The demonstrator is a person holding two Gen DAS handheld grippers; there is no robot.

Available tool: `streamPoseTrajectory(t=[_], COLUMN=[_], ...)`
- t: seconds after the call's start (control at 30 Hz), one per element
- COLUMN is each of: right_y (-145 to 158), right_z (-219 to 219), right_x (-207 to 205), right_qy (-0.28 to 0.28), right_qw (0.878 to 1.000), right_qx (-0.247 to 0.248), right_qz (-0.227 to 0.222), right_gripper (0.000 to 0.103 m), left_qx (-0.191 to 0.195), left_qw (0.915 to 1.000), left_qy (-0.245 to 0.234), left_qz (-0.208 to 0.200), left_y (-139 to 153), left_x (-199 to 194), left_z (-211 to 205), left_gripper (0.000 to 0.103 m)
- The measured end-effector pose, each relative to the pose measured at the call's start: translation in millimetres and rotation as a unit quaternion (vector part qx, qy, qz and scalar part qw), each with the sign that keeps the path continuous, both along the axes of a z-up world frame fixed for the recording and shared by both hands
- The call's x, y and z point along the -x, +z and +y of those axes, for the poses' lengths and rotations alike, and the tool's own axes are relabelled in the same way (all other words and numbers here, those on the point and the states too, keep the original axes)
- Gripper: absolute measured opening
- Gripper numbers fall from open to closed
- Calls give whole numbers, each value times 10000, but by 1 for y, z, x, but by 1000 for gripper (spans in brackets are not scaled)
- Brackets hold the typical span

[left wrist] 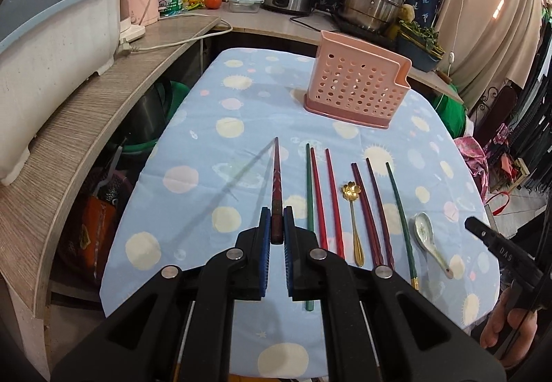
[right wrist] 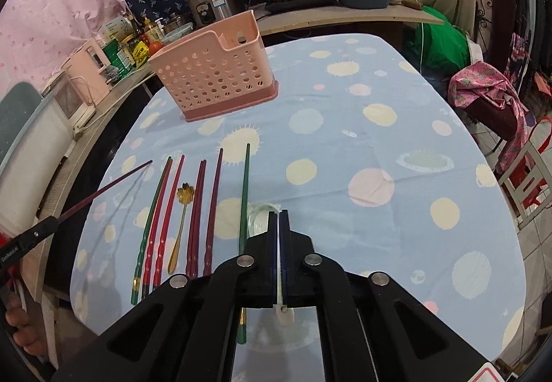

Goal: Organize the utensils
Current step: 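Lift the chopstick with the left tool while the right tool lifts the spoon toward the pink holder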

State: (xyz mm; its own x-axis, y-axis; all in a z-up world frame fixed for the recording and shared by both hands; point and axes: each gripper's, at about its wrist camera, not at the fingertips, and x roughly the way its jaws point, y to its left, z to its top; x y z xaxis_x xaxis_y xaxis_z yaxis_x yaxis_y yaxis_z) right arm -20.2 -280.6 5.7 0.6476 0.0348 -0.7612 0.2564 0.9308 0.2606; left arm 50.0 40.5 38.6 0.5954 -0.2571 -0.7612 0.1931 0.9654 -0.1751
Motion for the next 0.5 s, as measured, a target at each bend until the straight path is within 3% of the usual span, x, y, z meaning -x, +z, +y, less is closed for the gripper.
streamPoseTrajectory(t=[0.03,0.07,0.2,0.3,0.5], right_y=[-7,-14,-37,-49,-58], right_z=[0,0,5,7,14], right_x=[4,7,15,16,16], right_qy=[7,22,13,49,149], right_qw=[9999,9997,9989,9983,9976], right_qx=[-90,-169,-245,-315,-384], right_qz=[90,164,390,493,551], right_gripper=[22,26,27,17,9], left_qx=[-7,-9,-26,-56,-93], left_qw=[10000,10000,9997,9995,9994], left_qy=[-5,-14,-54,-101,-134], left_qz=[38,78,244,290,321], left_y=[-2,-5,-16,-20,-23], left_x=[1,1,5,8,12], left_z=[0,0,-3,-7,-11], left_gripper=[7,7,7,7,7])
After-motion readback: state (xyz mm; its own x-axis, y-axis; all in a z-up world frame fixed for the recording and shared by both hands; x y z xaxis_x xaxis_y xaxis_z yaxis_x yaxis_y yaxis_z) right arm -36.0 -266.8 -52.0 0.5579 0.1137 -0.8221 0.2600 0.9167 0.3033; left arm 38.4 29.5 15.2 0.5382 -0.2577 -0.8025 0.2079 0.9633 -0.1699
